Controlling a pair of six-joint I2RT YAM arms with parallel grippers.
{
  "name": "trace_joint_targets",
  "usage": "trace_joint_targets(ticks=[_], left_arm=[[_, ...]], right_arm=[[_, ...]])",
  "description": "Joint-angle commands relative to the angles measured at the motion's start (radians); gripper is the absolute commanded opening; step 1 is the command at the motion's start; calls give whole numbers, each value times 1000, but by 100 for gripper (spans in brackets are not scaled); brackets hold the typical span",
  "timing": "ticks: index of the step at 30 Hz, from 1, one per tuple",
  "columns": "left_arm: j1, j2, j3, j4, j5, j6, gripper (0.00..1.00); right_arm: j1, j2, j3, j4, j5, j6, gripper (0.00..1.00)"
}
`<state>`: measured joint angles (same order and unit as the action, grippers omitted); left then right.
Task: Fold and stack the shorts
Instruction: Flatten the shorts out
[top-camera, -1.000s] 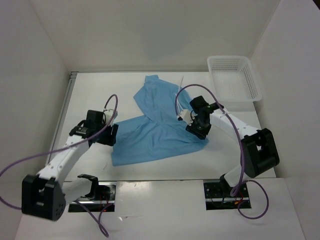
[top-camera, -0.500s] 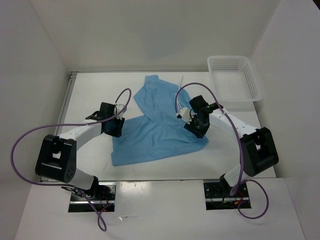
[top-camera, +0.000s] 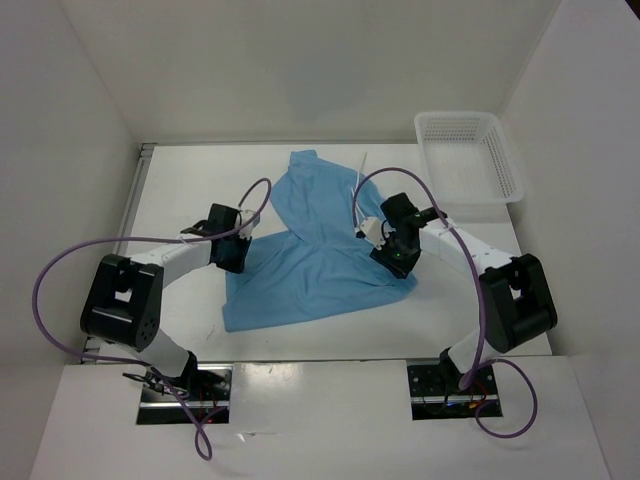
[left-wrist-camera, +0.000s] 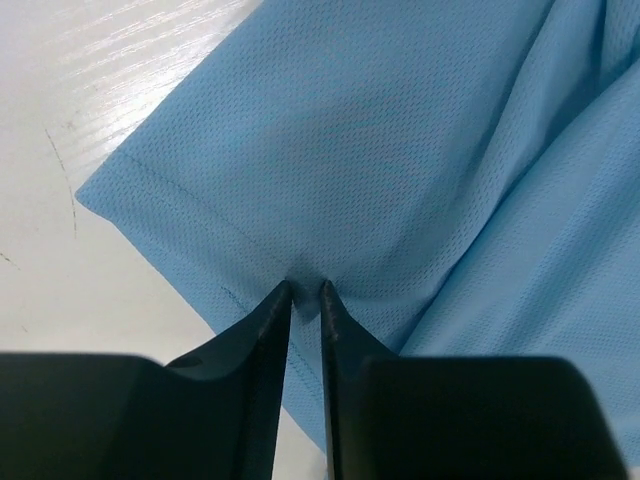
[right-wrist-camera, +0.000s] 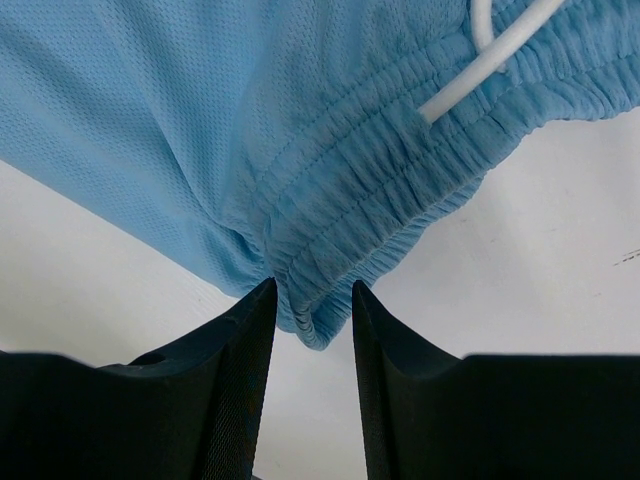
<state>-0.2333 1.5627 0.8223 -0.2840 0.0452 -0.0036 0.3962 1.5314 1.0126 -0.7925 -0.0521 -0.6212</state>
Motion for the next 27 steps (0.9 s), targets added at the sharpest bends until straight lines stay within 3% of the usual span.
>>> trace_joint_targets(ticks=[1, 6, 12, 15, 18, 27], left_arm=[[-12, 19, 34, 23, 1, 4, 25], [-12, 19, 34, 14, -8, 4, 16], [-12, -10, 54, 14, -19, 4, 16], [-12, -19, 54, 14, -28, 4, 24], [-12, -20, 54, 3, -28, 4, 24], [-12, -20, 35, 3, -28, 4, 5]], right_arm=[[-7, 4, -8, 33, -17, 8, 41], [-7, 4, -8, 33, -17, 8, 41], [-7, 4, -17, 33, -17, -1, 40], [-7, 4, -48, 42, -8, -2, 40], [-7, 4, -75, 52, 5, -11, 40], [-7, 4, -66, 52, 14, -11, 40]])
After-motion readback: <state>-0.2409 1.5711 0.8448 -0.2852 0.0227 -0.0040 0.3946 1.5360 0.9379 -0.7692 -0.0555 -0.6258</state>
